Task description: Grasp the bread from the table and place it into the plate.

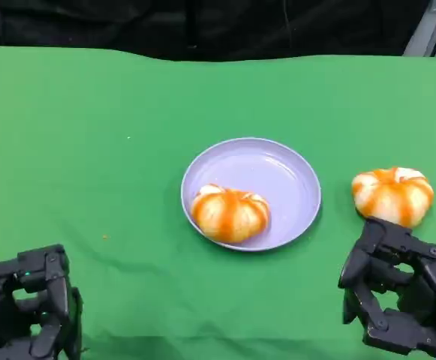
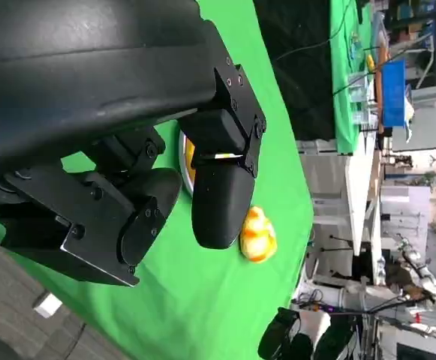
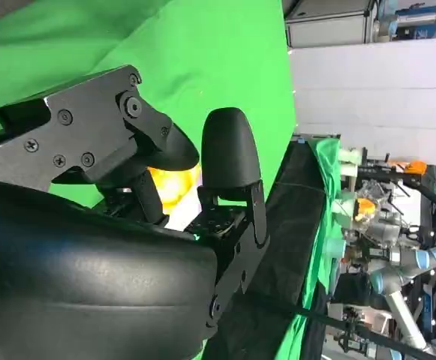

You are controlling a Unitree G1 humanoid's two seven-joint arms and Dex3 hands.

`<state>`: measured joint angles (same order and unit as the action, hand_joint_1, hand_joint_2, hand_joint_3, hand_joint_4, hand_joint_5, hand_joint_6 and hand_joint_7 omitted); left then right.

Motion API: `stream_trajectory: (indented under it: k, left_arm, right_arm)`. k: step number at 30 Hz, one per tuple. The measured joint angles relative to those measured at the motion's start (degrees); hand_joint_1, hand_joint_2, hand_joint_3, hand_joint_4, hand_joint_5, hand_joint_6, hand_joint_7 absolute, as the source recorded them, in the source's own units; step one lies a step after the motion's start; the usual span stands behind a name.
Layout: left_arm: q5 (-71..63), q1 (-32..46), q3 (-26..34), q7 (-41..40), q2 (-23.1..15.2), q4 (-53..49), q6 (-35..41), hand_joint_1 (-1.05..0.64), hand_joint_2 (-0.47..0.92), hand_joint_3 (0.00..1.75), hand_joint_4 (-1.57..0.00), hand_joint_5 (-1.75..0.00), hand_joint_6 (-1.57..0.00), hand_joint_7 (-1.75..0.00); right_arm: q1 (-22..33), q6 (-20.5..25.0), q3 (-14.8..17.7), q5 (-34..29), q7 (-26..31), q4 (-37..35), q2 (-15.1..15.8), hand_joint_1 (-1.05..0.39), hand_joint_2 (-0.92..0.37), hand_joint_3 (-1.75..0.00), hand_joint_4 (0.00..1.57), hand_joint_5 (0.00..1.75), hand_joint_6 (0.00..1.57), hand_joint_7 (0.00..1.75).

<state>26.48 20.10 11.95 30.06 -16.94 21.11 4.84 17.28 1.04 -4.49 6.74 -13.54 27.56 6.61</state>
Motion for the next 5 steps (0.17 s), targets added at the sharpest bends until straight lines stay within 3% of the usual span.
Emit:
stream_trajectory:
  k: [5]
  left_arm:
    - [-0.01,-1.39,0.02,-2.23,0.43,0.04,0.65,0.20,0.60,1.40,-0.99,-1.75,-0.83,-1.75]
  right_arm:
    - [-0.67,-0.05,0.59,0.00,-0.20,-0.77,0.04,-0.05,-0.67,-1.07,0.79,1.75,0.66,1.56]
